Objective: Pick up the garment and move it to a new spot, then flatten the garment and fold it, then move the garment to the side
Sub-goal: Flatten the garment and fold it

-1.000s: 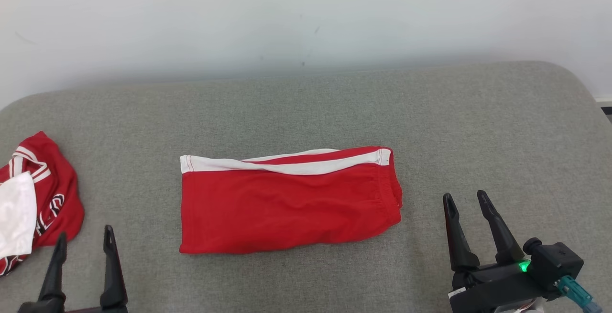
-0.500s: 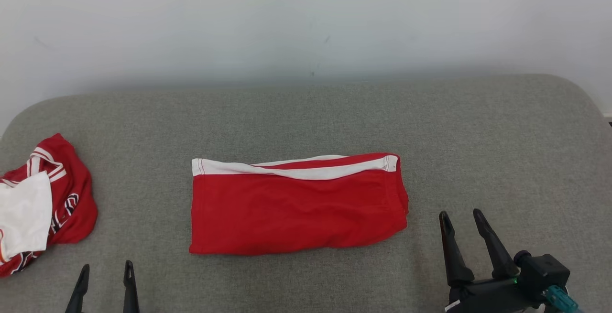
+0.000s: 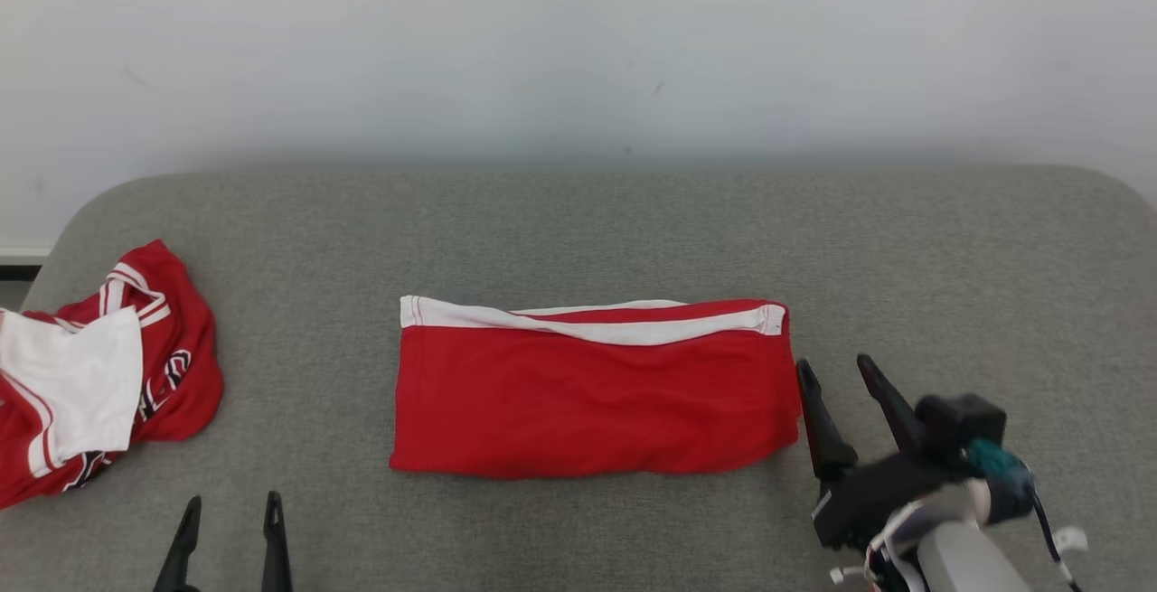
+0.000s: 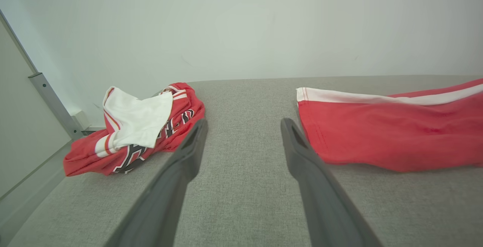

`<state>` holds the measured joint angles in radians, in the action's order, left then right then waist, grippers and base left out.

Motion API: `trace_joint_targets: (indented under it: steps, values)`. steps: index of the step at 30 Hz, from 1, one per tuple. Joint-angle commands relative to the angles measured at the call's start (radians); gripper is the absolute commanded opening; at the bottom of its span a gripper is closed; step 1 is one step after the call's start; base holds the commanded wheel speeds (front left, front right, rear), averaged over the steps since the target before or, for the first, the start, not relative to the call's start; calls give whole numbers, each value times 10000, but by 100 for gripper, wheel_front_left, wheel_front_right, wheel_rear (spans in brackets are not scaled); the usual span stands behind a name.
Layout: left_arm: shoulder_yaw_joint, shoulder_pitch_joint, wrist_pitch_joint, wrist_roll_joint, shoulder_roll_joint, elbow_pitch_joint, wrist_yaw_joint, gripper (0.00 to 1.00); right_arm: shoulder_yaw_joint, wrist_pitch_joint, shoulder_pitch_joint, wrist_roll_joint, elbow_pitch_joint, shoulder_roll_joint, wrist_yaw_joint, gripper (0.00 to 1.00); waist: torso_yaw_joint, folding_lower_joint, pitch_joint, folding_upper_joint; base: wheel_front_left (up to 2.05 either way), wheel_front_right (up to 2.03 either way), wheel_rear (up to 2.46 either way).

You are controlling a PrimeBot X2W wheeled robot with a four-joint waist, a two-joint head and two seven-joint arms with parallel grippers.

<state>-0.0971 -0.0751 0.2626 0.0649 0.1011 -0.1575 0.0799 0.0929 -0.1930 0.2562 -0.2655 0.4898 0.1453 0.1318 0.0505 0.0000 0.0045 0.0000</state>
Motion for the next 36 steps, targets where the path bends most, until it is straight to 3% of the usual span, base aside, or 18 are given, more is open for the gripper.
trace_joint_targets:
  steps: [1, 19, 30, 32, 36]
  values:
    - [108, 239, 32, -55, -78, -58, 66, 100, 86, 168, 599, 121, 483, 47, -26, 100, 211, 0, 110, 0, 0, 0, 0]
    - [654, 1123, 32, -71, -258, -509, 332, 100, -20, 1169, 3476, 267, 5812, 351, -26, 100, 1220, 0, 640, 0, 0, 0, 0]
    - [567, 1226, 32, -17, -285, -590, 409, 100, 420, 1169, 3781, -296, 7046, 56, -25, 100, 1328, 0, 793, 0, 0, 0, 0]
    - [595, 1244, 32, -33, -287, -619, 422, 100, 629, 1062, 3841, -423, 7028, 31, -25, 0, 1347, 0, 836, 0, 0, 0, 0]
    - [556, 1307, 32, -51, -248, -650, 451, 100, 970, 928, 3929, -689, 7092, 312, -25, 0, 1320, 0, 844, 0, 0, 0, 0]
